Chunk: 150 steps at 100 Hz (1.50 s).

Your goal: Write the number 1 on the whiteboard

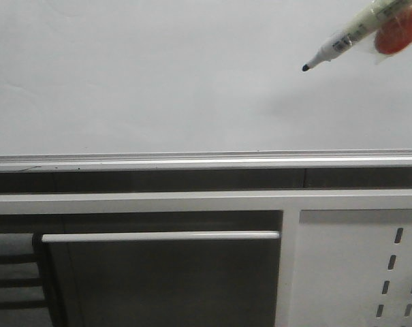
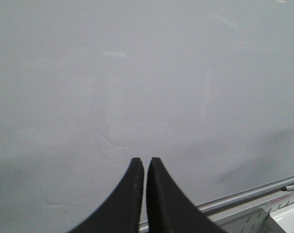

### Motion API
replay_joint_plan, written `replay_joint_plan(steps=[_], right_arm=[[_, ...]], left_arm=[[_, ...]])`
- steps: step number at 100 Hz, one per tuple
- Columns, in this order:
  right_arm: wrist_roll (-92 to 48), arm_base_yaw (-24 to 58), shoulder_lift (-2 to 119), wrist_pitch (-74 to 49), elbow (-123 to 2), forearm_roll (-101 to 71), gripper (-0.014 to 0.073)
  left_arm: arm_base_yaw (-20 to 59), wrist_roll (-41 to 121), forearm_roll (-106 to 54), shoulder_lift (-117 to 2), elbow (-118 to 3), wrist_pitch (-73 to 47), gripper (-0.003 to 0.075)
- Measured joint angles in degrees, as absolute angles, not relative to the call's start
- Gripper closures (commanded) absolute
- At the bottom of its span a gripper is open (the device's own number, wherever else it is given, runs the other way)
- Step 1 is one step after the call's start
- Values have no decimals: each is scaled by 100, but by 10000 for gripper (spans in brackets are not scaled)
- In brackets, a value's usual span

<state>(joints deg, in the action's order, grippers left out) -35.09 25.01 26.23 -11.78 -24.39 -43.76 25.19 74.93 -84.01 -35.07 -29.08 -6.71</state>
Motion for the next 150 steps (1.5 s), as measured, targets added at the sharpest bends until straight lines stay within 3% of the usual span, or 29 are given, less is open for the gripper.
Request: replay_joint_plan(steps=[44, 91, 150], right_arm=[[-3893, 2538, 2653, -888, -2464, -4416, 638], [-4434, 3269, 3411, -574, -2860, -4416, 637], [-4447, 3294, 3411, -445, -2860, -4351, 637]], left_arm=[[2519, 7493, -8401, -3507, -2896, -658, 741], [2519, 7493, -8401, -3507, -2896, -658, 741], [2519, 7493, -8401, -3507, -2896, -658, 741]])
